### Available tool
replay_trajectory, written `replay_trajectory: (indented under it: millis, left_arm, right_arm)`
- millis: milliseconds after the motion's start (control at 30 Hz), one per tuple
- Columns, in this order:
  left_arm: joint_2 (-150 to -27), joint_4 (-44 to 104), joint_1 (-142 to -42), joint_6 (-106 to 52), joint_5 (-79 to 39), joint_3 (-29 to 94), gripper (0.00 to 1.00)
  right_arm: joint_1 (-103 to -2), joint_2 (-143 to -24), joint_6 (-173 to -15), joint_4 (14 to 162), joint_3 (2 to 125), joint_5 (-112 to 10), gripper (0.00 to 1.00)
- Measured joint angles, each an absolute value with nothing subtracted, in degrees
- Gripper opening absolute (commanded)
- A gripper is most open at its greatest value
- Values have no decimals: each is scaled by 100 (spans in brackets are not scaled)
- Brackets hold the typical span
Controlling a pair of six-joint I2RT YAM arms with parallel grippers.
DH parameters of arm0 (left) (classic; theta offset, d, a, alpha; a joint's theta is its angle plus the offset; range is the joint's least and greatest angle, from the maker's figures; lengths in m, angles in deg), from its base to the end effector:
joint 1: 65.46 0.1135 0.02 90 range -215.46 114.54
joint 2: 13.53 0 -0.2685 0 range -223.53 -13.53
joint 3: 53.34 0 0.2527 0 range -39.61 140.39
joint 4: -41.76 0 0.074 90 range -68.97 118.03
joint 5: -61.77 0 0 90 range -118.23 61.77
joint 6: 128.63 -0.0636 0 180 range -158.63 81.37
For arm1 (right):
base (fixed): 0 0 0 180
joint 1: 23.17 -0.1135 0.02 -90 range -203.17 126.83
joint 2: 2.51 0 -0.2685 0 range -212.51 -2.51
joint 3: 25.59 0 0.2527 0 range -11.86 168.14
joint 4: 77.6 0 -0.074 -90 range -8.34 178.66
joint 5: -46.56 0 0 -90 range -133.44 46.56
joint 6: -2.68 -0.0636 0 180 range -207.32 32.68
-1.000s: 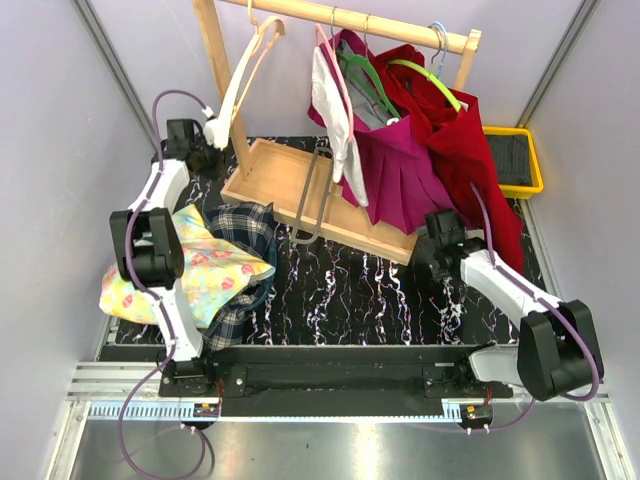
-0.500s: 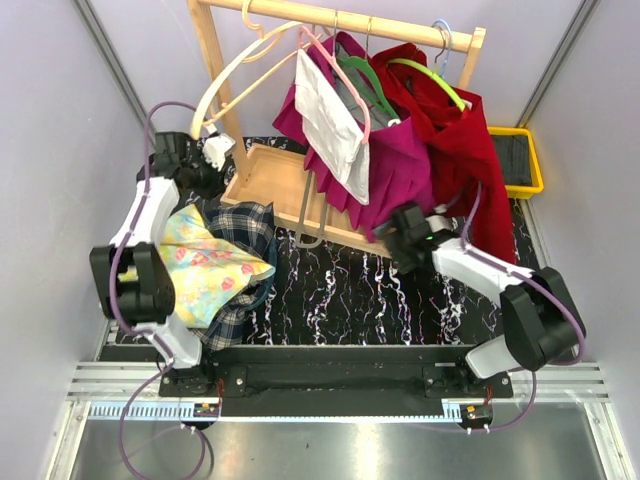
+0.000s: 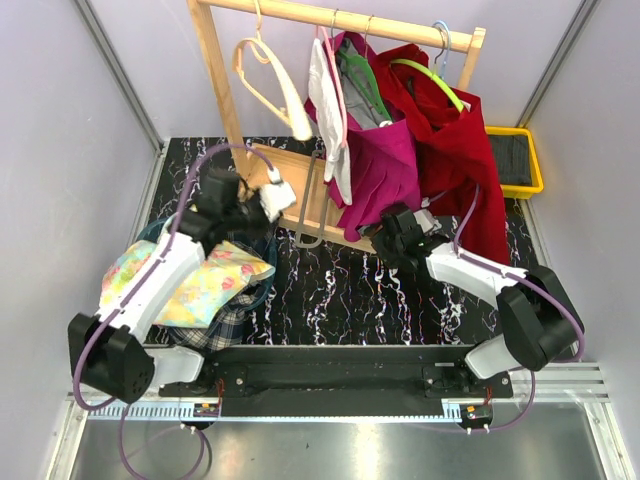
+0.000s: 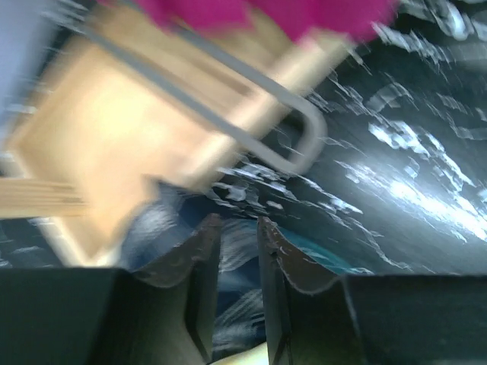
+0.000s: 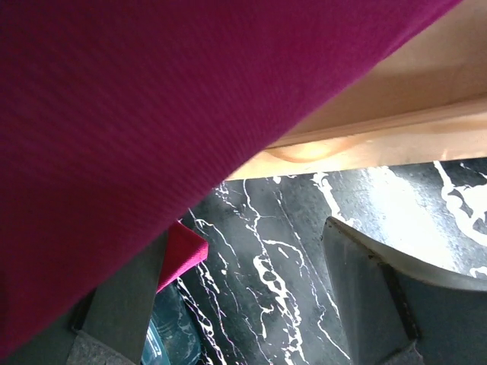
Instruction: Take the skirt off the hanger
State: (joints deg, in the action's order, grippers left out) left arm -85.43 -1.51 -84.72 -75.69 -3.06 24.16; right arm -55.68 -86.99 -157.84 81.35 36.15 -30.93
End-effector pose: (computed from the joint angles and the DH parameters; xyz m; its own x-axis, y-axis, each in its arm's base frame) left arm 0.2669 -0.1219 0.3130 -0.0889 0.6088 -0.7883 0.8395 0.4717 0.2696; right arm 0.2819 0.1633 0.1889 -0.5649 0.7314 -0.3820 0.4192 0.6532 0.6306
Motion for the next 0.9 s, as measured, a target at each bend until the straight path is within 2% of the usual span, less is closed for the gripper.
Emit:
replay_trajectory:
  millis: [200,300,500,633,767,900]
  left_arm:
    - [-8047,387,-9513,-7949,-1318,613,30]
    - [-7618,881,-10085,-8050,-1930,136,29]
    - [-8007,2767,-10907,-8085,-3167,-222,29]
    - [-8945,3729,-11255,-8063,-3895,-299,28]
    - [-9553,3862,-11346,-7956,-4214,-200,28]
    - [-9599,3582,-11346,-7658,-4302,103,28]
  right_arm:
    - [-5568,-8463,-15554,8330,3444,-3090,91]
    - [-5568,-8175,-15371,8481,3298,-3086,91]
    - [-5568,-7755,-14986,8878,3033,-3075,91]
    - [-5568,-7550,-14833,9060,2815,-3077,91]
    - [-5568,-7292,-14717,9110,2605,-3088,91]
    - [-5568,-7113,-14656,9150,2518,-3079,91]
